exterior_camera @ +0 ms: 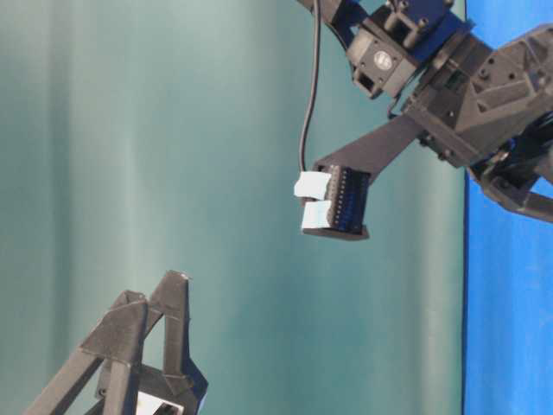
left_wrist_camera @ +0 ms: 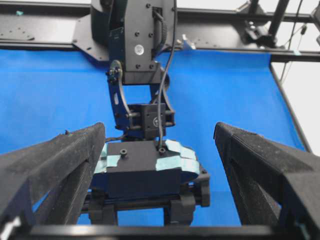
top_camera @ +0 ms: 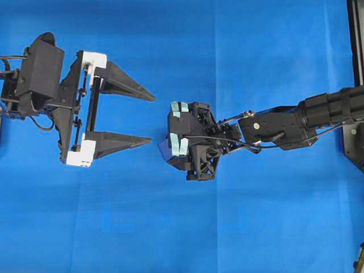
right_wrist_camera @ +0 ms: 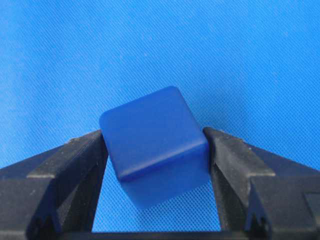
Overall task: Handover the blue block to the right arm after grasping it with the left arm, then place it in the designated position.
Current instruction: 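Open the right gripper to release the cube onto the table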
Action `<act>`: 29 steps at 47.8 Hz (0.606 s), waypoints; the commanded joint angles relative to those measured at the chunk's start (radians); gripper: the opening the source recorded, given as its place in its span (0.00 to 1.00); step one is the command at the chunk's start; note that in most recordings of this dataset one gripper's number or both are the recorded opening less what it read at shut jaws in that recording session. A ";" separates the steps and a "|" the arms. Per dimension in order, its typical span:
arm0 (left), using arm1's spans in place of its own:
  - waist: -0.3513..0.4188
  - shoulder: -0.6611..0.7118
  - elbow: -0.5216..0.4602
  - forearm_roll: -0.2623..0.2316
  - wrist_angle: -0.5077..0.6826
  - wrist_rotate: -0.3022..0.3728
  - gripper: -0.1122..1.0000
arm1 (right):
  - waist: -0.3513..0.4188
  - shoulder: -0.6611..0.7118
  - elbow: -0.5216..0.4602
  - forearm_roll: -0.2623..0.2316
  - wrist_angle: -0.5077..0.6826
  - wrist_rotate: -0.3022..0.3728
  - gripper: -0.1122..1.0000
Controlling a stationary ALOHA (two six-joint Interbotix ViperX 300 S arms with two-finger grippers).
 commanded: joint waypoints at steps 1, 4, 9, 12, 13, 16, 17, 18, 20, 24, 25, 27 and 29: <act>0.003 -0.006 -0.025 0.002 -0.005 -0.002 0.94 | -0.002 -0.015 -0.017 0.005 0.011 0.002 0.66; 0.002 -0.006 -0.025 0.000 -0.002 -0.002 0.94 | 0.000 -0.015 -0.020 0.005 0.023 0.002 0.82; 0.002 -0.006 -0.025 0.000 -0.002 -0.002 0.94 | -0.002 -0.025 -0.025 0.005 0.051 0.002 0.96; 0.002 -0.006 -0.025 0.002 -0.002 -0.002 0.94 | 0.000 -0.037 -0.026 0.005 0.069 0.002 0.94; 0.003 -0.006 -0.025 0.000 -0.002 -0.002 0.94 | -0.002 -0.041 -0.026 0.005 0.077 0.002 0.93; 0.003 -0.006 -0.025 0.000 -0.002 -0.002 0.94 | -0.002 -0.063 -0.021 0.005 0.101 0.002 0.91; 0.002 -0.006 -0.025 0.000 0.000 -0.002 0.94 | 0.000 -0.071 -0.021 0.005 0.109 0.002 0.91; 0.003 -0.006 -0.025 0.000 0.002 -0.002 0.94 | 0.000 -0.080 -0.020 0.006 0.117 0.000 0.92; 0.003 -0.008 -0.023 0.002 0.002 -0.002 0.94 | 0.000 -0.098 -0.017 0.005 0.133 0.000 0.92; 0.002 -0.009 -0.023 0.000 0.005 -0.002 0.94 | 0.002 -0.140 -0.009 0.002 0.164 0.000 0.92; 0.002 -0.009 -0.023 0.002 0.005 -0.002 0.94 | 0.003 -0.152 -0.008 0.003 0.172 -0.002 0.92; 0.002 -0.009 -0.021 0.002 0.005 -0.002 0.94 | 0.005 -0.184 -0.002 0.000 0.187 -0.006 0.92; 0.002 -0.009 -0.023 0.000 0.005 -0.002 0.94 | 0.009 -0.212 0.003 -0.002 0.201 -0.008 0.92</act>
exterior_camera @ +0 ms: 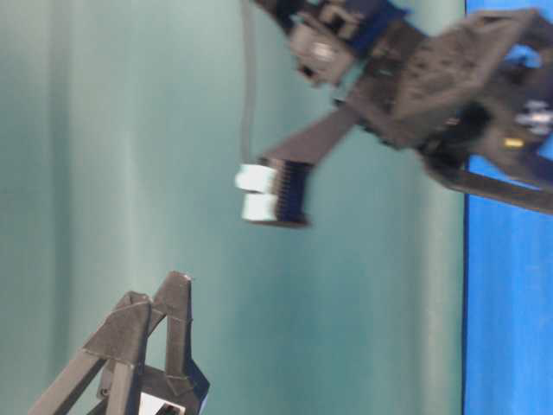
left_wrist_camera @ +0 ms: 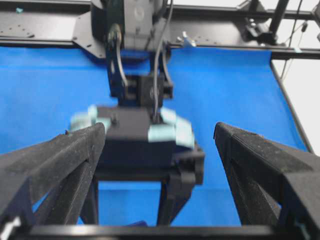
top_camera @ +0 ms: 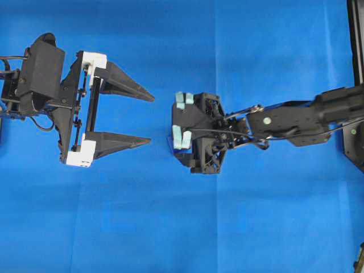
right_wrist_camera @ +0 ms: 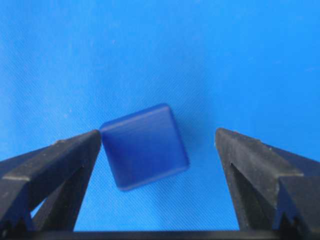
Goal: Handover the blue block to the right arm after grasping it with the left arm, then place it in the designated position.
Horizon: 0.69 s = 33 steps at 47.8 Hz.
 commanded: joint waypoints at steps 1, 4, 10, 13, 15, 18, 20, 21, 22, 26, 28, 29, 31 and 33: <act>0.002 -0.009 -0.021 0.002 -0.005 -0.002 0.94 | 0.008 -0.094 0.002 -0.005 0.026 -0.002 0.92; 0.002 -0.009 -0.020 0.002 -0.005 0.000 0.94 | 0.011 -0.138 0.011 -0.009 0.044 -0.005 0.92; 0.002 -0.009 -0.020 0.002 0.000 -0.002 0.94 | 0.012 -0.232 0.029 -0.015 0.092 -0.005 0.92; 0.002 -0.011 -0.020 0.003 0.002 -0.002 0.94 | 0.012 -0.273 0.035 -0.015 0.115 -0.005 0.92; 0.000 -0.009 -0.020 0.002 0.002 -0.002 0.94 | 0.012 -0.308 0.040 -0.015 0.138 -0.005 0.92; 0.000 -0.009 -0.021 0.002 0.003 -0.002 0.94 | 0.012 -0.350 0.044 -0.018 0.167 -0.005 0.91; 0.000 -0.009 -0.023 0.003 0.002 -0.002 0.94 | 0.012 -0.374 0.048 -0.023 0.187 -0.005 0.91; 0.002 -0.008 -0.023 0.002 0.002 -0.002 0.94 | 0.012 -0.387 0.049 -0.023 0.199 -0.005 0.91; 0.002 -0.006 -0.023 0.003 0.003 -0.002 0.94 | 0.012 -0.399 0.049 -0.025 0.212 -0.005 0.91; 0.002 -0.006 -0.023 0.002 0.003 -0.002 0.94 | 0.012 -0.446 0.051 -0.031 0.258 -0.003 0.91; 0.002 -0.006 -0.025 0.002 0.003 -0.002 0.94 | 0.015 -0.472 0.052 -0.032 0.285 -0.003 0.91; 0.000 -0.006 -0.025 0.003 0.003 -0.002 0.94 | 0.015 -0.485 0.052 -0.034 0.296 -0.003 0.91; 0.000 -0.006 -0.025 0.002 0.002 -0.002 0.94 | 0.018 -0.503 0.054 -0.034 0.314 -0.005 0.91; 0.002 -0.006 -0.025 0.002 0.003 -0.002 0.94 | 0.020 -0.525 0.055 -0.034 0.341 -0.005 0.91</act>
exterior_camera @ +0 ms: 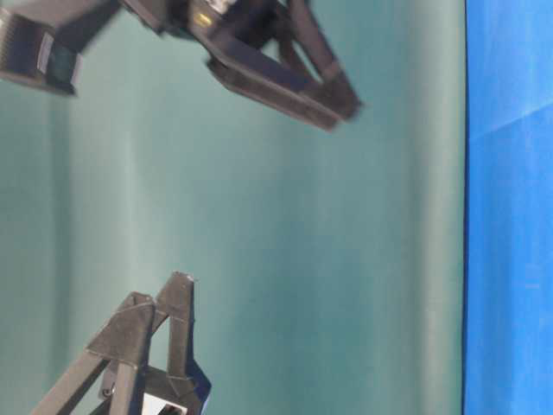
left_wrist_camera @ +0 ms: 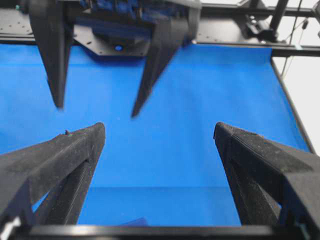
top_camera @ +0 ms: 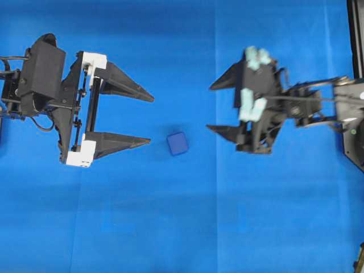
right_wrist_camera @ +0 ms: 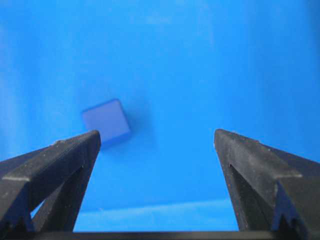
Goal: Handover the blue block to the right arm after grasping it with the left arm, then place it in the designated position.
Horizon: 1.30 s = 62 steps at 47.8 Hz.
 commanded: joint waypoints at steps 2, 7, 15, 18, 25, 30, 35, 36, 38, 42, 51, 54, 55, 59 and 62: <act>0.002 -0.006 -0.026 0.000 -0.006 -0.002 0.94 | 0.008 -0.066 -0.009 -0.005 0.048 0.002 0.91; 0.002 -0.006 -0.026 0.000 -0.005 -0.002 0.94 | 0.014 -0.100 -0.006 -0.005 0.078 0.000 0.91; 0.003 -0.006 -0.026 0.000 -0.005 -0.002 0.94 | 0.017 -0.146 0.006 -0.008 0.084 0.000 0.91; 0.003 -0.006 -0.026 0.000 -0.005 -0.002 0.94 | 0.017 -0.160 0.011 -0.012 0.084 0.000 0.91; 0.002 -0.006 -0.026 0.000 -0.006 -0.002 0.94 | 0.017 -0.166 0.015 -0.017 0.081 0.002 0.91; 0.003 -0.006 -0.026 0.000 -0.005 -0.002 0.94 | 0.017 -0.164 0.015 -0.018 0.080 0.002 0.91; 0.002 -0.006 -0.026 0.000 -0.005 -0.002 0.94 | 0.017 -0.166 0.015 -0.025 0.064 0.000 0.91; 0.003 -0.006 -0.026 0.000 -0.005 -0.002 0.94 | 0.017 -0.166 0.015 -0.026 0.058 0.000 0.91; 0.003 -0.006 -0.026 0.002 -0.006 -0.002 0.94 | 0.017 -0.169 0.017 -0.031 0.043 0.000 0.91; 0.002 -0.006 -0.026 0.000 -0.006 -0.002 0.94 | 0.017 -0.170 0.017 -0.043 0.005 0.000 0.91; 0.003 -0.006 -0.026 0.000 -0.008 -0.002 0.94 | 0.017 -0.178 0.023 -0.074 -0.098 0.000 0.91; 0.003 -0.006 -0.028 0.002 -0.011 -0.002 0.94 | 0.017 -0.183 0.026 -0.080 -0.129 0.000 0.91; 0.003 -0.005 -0.028 0.002 -0.011 -0.002 0.94 | 0.017 -0.186 0.029 -0.083 -0.144 0.000 0.91; 0.003 -0.006 -0.028 0.000 -0.011 -0.002 0.94 | 0.017 -0.190 0.034 -0.084 -0.179 0.002 0.91; 0.003 -0.006 -0.026 0.000 -0.011 -0.002 0.94 | 0.015 -0.190 0.038 -0.084 -0.202 0.002 0.91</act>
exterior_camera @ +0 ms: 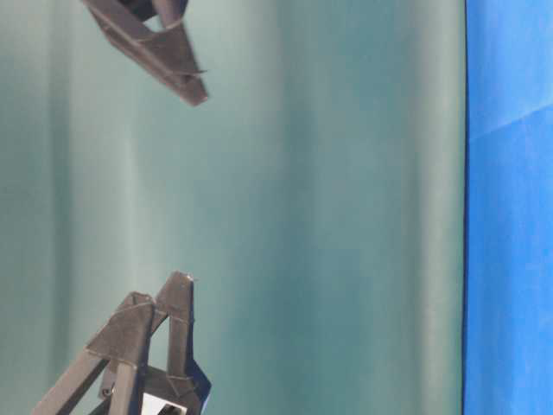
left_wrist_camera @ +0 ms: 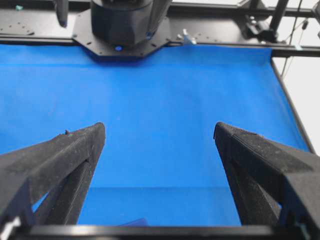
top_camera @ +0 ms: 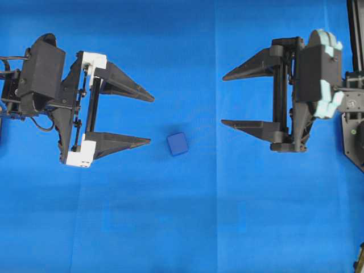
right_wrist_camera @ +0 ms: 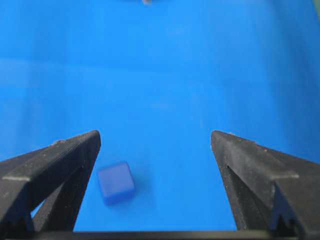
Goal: Handover the blue block to the right arm after grasping it with the left arm, then place it in the designated position.
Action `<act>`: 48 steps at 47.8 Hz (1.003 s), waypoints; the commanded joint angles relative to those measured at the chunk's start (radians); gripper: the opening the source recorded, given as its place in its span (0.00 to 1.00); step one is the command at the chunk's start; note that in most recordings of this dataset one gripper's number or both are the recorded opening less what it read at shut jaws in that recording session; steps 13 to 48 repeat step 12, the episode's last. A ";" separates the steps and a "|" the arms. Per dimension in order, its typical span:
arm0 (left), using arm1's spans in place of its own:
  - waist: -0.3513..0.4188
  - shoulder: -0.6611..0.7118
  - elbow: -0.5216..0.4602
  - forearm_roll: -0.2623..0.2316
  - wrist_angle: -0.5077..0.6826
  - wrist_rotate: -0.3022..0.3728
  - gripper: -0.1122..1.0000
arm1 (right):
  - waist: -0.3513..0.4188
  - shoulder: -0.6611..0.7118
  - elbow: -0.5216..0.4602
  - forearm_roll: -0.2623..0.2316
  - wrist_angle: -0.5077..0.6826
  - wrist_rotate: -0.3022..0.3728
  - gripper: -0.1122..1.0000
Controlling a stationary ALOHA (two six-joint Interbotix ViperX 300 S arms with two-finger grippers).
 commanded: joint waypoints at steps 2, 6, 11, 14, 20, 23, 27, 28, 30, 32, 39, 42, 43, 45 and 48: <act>0.003 -0.005 -0.025 0.002 -0.011 -0.002 0.94 | 0.000 -0.011 -0.005 -0.006 -0.041 0.000 0.91; 0.002 -0.005 -0.026 0.000 -0.011 -0.002 0.94 | -0.002 -0.012 0.002 -0.006 -0.052 0.002 0.91; 0.002 -0.005 -0.026 0.000 -0.009 -0.002 0.94 | -0.002 -0.012 0.003 -0.005 -0.052 0.002 0.91; 0.002 -0.005 -0.026 0.000 -0.009 -0.002 0.94 | -0.002 -0.012 0.003 -0.005 -0.052 0.002 0.91; 0.002 -0.005 -0.026 0.000 -0.009 -0.002 0.94 | -0.002 -0.012 0.003 -0.005 -0.052 0.002 0.91; 0.002 -0.005 -0.026 0.000 -0.009 -0.002 0.94 | -0.002 -0.012 0.003 -0.005 -0.052 0.002 0.91; 0.002 -0.005 -0.026 0.000 -0.009 -0.002 0.94 | -0.002 -0.012 0.003 -0.005 -0.052 0.002 0.91; 0.002 -0.005 -0.026 0.000 -0.009 -0.002 0.94 | -0.002 -0.012 0.003 -0.005 -0.052 0.002 0.91; 0.002 -0.005 -0.026 0.000 -0.009 -0.002 0.94 | -0.002 -0.012 0.003 -0.005 -0.052 0.002 0.91; 0.002 -0.005 -0.026 0.000 -0.009 -0.002 0.94 | -0.002 -0.012 0.003 -0.005 -0.052 0.002 0.91; 0.002 -0.005 -0.026 0.000 -0.009 -0.002 0.94 | -0.002 -0.012 0.003 -0.005 -0.052 0.002 0.91; 0.002 -0.005 -0.026 0.000 -0.009 -0.002 0.94 | -0.002 -0.012 0.003 -0.005 -0.052 0.002 0.91; 0.002 -0.005 -0.026 0.000 -0.009 -0.002 0.94 | -0.002 -0.012 0.003 -0.005 -0.052 0.002 0.91; 0.002 -0.005 -0.026 0.000 -0.009 -0.002 0.94 | -0.002 -0.012 0.003 -0.005 -0.052 0.002 0.91; 0.002 -0.005 -0.026 0.000 -0.009 -0.002 0.94 | -0.002 -0.012 0.003 -0.005 -0.052 0.002 0.91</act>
